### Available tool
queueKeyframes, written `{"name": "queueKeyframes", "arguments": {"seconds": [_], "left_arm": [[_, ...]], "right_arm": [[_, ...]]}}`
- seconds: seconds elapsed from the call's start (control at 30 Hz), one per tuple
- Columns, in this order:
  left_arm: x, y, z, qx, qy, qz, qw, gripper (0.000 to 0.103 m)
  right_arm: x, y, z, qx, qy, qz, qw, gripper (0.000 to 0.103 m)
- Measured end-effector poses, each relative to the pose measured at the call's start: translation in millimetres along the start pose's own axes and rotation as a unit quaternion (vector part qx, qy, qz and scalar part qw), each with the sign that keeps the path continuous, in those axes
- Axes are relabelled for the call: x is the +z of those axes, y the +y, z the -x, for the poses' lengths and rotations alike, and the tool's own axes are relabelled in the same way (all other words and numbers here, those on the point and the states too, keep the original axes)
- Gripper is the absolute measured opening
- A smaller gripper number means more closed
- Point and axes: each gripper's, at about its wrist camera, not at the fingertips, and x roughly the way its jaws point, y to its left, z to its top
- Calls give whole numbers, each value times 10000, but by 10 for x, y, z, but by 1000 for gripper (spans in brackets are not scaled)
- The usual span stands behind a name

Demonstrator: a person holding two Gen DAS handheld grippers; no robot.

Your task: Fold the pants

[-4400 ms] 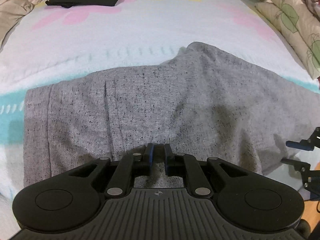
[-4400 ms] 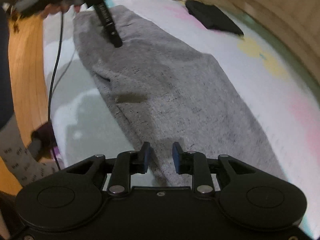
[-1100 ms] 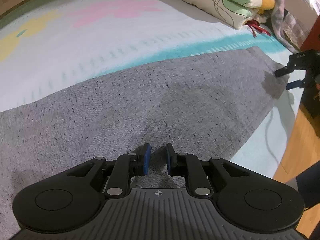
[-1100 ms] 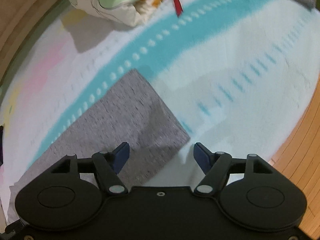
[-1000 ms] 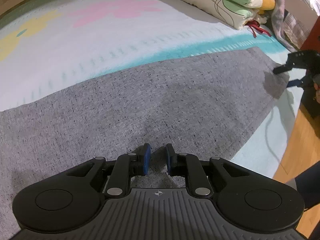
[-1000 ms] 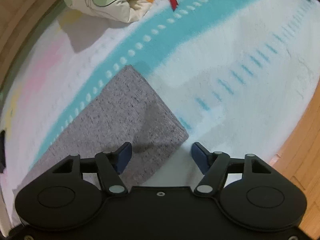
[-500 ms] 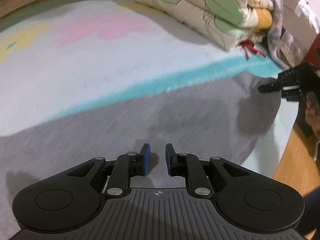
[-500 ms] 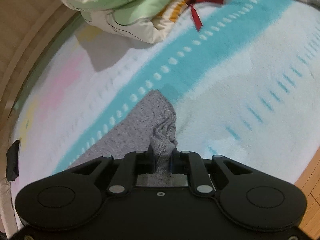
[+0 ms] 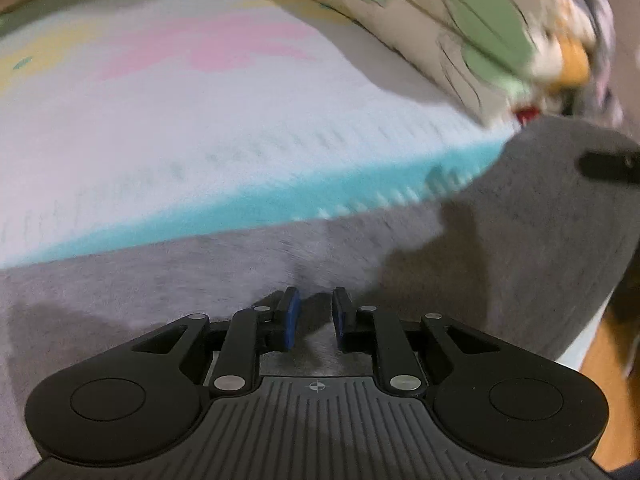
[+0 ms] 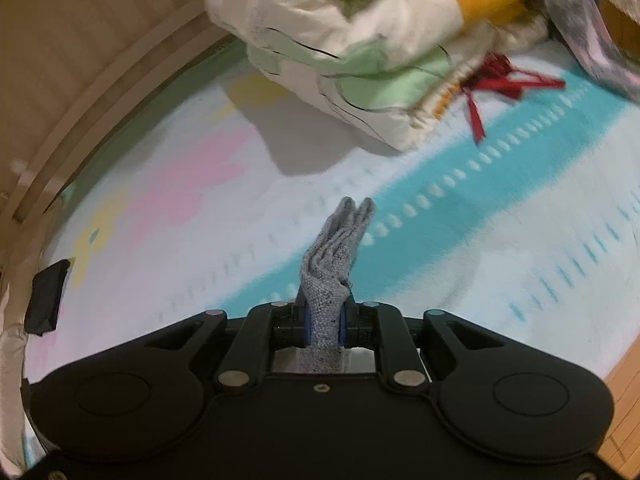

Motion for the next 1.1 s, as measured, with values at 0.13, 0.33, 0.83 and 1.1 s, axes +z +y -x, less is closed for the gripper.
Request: {"name": "queueKeyframes", "arguments": {"seconds": [0.13,0.33,0.83,1.1], "left_arm": [[55,439,392,470,-403,317,9976,18],[-34,1177,948,772,-727,885,9904,18],[-499,2269,1577,1182,-855,1679,9750,19],[-599,2200,1616,303,-778,1594,9837,25]], "right_arm": [[-35,462,153,340,-173,439,9983,22],[-372,1425,238,1178,-87,1311,9843,22],[-2226,3256,-921,1099,1495,3879,9028,34],[-1801,2992,-492,1466,672,3804,9107,85]]}}
